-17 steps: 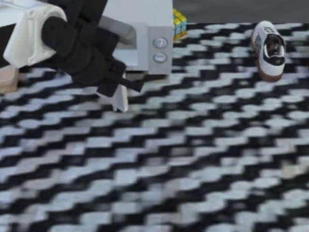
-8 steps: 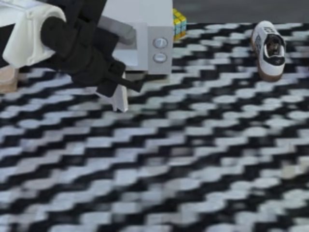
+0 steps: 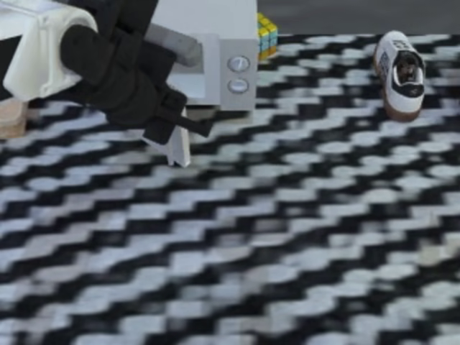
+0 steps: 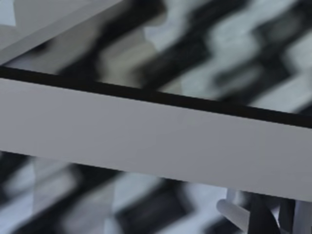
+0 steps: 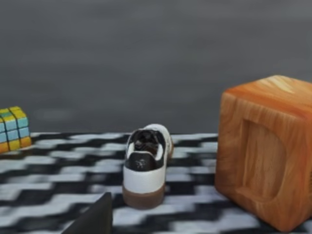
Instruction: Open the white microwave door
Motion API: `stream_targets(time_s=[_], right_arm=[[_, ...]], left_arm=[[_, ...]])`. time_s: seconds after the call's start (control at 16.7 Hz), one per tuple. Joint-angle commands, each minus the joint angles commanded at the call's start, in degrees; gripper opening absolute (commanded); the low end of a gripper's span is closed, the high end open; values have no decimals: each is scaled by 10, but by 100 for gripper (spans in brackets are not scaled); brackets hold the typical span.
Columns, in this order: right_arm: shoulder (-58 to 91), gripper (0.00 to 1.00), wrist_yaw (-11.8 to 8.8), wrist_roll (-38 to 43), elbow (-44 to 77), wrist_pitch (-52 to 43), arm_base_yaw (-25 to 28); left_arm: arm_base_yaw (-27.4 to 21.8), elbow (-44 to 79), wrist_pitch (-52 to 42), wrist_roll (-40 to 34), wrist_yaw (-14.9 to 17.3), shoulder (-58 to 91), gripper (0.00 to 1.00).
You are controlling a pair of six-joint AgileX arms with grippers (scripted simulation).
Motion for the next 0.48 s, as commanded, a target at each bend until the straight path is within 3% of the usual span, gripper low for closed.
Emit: stream_targets(time_s=[0.48], right_arm=[[0, 100, 0, 0, 0, 0, 0]], left_arm=[[-2, -2, 0, -2, 3, 2, 0]])
